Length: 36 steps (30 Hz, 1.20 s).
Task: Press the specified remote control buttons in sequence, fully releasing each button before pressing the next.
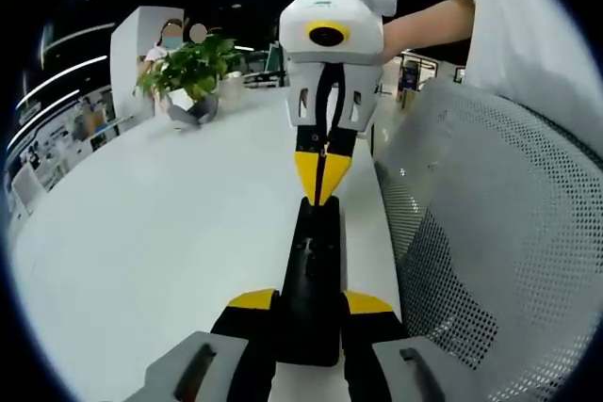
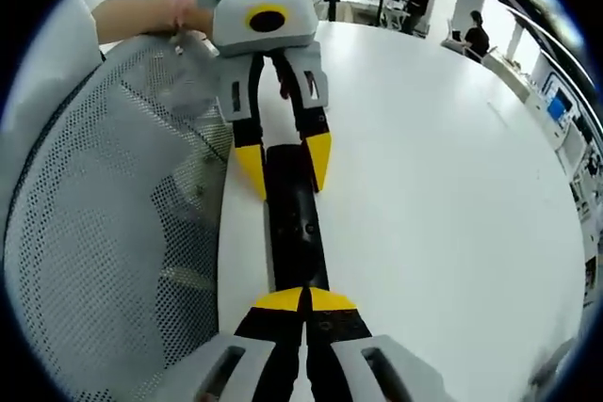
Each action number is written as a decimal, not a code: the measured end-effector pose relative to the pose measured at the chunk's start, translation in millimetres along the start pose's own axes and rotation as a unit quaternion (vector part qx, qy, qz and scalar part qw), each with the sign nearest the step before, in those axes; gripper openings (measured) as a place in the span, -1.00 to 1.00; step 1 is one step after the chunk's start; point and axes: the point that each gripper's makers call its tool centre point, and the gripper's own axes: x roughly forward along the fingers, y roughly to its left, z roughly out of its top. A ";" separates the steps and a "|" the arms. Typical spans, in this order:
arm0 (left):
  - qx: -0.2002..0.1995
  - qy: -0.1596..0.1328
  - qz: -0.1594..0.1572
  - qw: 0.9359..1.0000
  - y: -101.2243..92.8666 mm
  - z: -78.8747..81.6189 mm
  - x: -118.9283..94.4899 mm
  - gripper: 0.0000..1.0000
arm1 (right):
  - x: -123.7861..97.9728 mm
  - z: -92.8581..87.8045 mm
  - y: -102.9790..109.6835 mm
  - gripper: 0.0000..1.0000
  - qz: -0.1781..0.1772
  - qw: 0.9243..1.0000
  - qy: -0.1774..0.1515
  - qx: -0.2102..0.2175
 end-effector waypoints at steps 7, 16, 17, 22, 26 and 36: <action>0.000 -0.001 -0.001 1.000 0.2 0.3 -0.2 -0.50 | -1.0 0.7 -1.4 -1.00 -0.007 1.000 -0.025 0.013; -0.002 -0.002 0.001 1.000 -0.1 0.2 -0.7 -0.50 | -0.6 9.9 -0.3 -1.00 -0.015 0.998 -0.053 0.029; -0.002 -0.001 0.001 1.000 0.0 0.0 -0.7 -0.50 | -0.3 12.0 -0.3 -1.00 -0.015 0.998 -0.055 0.028; -0.003 -0.002 0.001 1.000 -0.1 -0.2 -0.6 -0.50 | 3.7 11.5 3.4 -1.00 -0.006 0.999 -0.036 0.002; -0.003 -0.002 0.001 1.000 -0.2 -0.4 -0.7 -0.50 | 4.8 11.7 3.4 -1.00 -0.012 0.999 -0.014 -0.026; -0.002 -0.001 0.000 1.000 -0.7 -0.1 -0.5 -0.50 | 5.7 11.1 1.5 -1.00 0.005 1.000 0.023 -0.021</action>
